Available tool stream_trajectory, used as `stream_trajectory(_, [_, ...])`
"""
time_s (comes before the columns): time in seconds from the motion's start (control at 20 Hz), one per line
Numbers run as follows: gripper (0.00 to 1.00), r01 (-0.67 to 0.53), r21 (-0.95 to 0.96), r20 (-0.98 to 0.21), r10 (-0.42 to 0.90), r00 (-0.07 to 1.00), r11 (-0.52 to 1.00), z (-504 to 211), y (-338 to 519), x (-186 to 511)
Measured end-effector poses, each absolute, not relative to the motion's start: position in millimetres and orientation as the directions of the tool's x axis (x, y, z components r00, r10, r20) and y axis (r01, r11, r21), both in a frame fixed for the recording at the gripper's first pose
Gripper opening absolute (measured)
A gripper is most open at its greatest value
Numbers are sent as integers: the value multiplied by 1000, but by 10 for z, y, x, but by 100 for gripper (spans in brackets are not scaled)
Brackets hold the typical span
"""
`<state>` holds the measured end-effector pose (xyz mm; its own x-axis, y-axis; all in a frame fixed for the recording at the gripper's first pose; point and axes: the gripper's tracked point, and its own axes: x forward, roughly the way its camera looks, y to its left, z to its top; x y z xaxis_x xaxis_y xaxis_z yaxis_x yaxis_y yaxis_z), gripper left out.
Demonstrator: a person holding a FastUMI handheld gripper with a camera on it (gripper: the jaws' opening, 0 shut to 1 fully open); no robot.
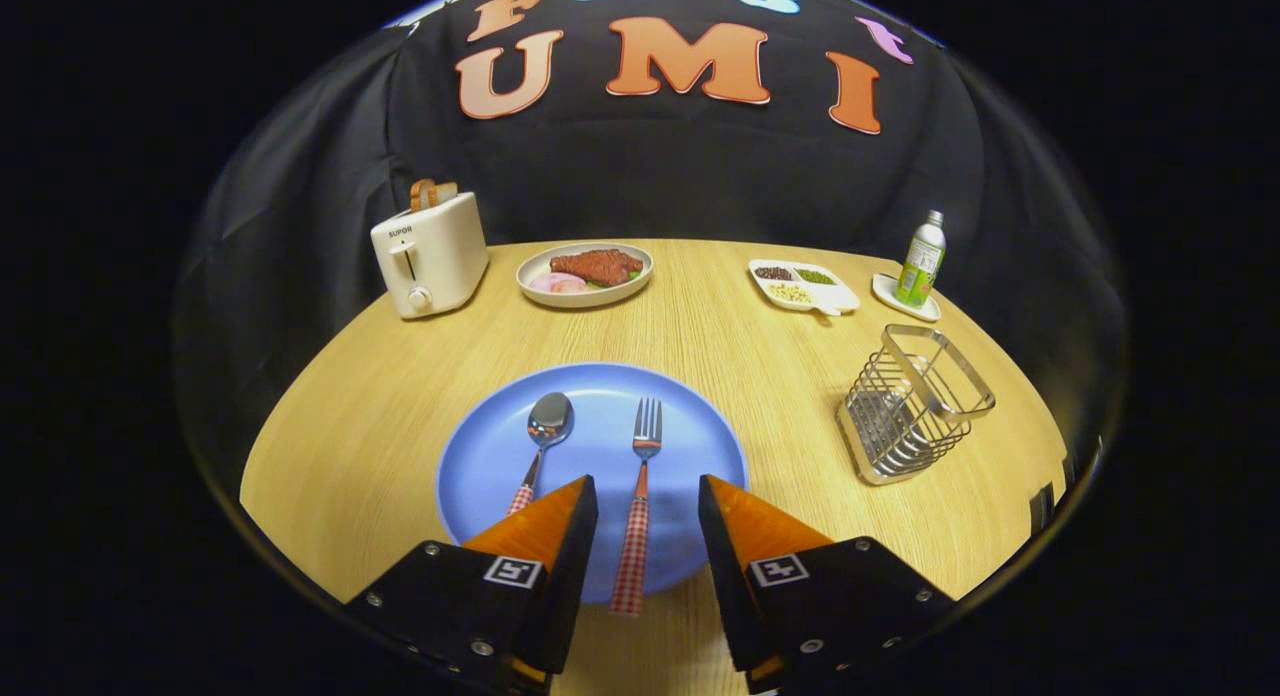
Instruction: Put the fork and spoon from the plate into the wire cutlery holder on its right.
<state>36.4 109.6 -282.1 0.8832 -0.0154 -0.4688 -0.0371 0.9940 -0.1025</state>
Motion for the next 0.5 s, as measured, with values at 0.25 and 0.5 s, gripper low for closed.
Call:
stream_trajectory(0.25, [40, -35, -92, -542, -21, 840, 995, -3062, 1121, 326])
stream_trajectory(0.5, [16, -28, -120, -555, -44, 830, 992, -3073, 1116, 318])
